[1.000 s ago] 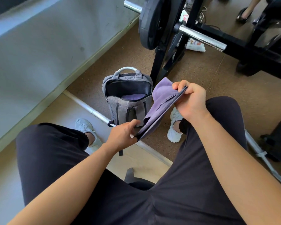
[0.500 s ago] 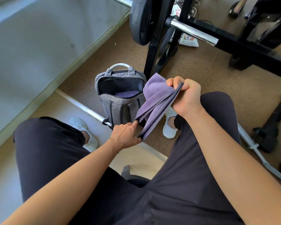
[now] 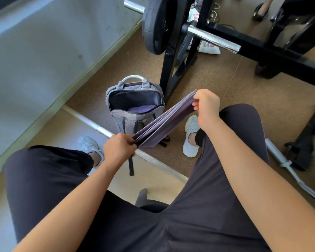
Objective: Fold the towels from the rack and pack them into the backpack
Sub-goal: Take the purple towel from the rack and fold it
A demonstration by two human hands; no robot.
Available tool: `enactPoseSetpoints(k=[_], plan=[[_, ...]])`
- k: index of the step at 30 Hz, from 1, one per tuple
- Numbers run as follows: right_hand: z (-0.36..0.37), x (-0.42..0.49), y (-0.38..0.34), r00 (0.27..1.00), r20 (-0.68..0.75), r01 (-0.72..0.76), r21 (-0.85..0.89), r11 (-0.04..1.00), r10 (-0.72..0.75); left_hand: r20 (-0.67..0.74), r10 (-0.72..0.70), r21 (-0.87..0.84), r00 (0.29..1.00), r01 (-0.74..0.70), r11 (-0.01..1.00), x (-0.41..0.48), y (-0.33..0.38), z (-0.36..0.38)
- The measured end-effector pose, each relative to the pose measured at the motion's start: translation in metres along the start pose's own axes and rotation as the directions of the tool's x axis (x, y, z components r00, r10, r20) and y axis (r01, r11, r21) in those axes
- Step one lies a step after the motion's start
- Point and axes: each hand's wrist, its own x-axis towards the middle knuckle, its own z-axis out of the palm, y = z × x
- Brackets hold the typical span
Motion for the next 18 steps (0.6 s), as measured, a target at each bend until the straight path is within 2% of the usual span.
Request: enactPoseSetpoints(k=[2,4,6,7,9,12,15,17,18], plan=[[0.003,-0.008,0.006,0.964,-0.006,0.267,-0.006,0.964,-0.267,0.008,-0.064,-0.052,0.998,0.065,0.997,0.002,-0.011,-0.006],[0.005,-0.014,0.011,0.89,0.036,0.455,-0.154,0.877,-0.455,0.051,-0.099,-0.117,0.994,0.104,0.988,0.004,-0.023,-0.011],[0.008,-0.013,0.011,0.857,0.03,0.492,-0.347,0.799,-0.514,0.111,-0.113,-0.216,0.987,0.135,0.967,0.005,-0.031,-0.016],[0.008,-0.012,0.011,0.848,0.02,0.49,-0.41,0.77,-0.529,0.141,-0.127,-0.317,0.982,0.166,0.934,0.006,-0.036,-0.017],[0.01,-0.009,0.01,0.836,0.043,0.51,-0.43,0.745,-0.547,0.171,-0.169,-0.559,0.971,0.237,0.795,0.009,-0.042,-0.024],[0.011,-0.012,0.01,0.825,0.095,0.55,-0.363,0.753,-0.557,0.187,-0.268,-0.809,0.945,0.303,0.504,0.013,-0.043,-0.037],[0.012,-0.017,0.007,0.797,0.146,0.601,-0.291,0.744,-0.587,0.237,-0.336,-0.92,0.912,0.322,0.223,0.012,-0.04,-0.053],[0.013,-0.018,0.007,0.79,0.171,0.613,-0.238,0.753,-0.589,0.239,-0.284,-0.959,0.929,0.271,0.08,0.011,-0.04,-0.063],[0.013,-0.017,0.008,0.799,0.173,0.601,-0.208,0.771,-0.576,0.223,-0.263,-0.974,0.939,0.225,-0.023,0.01,-0.041,-0.067]])
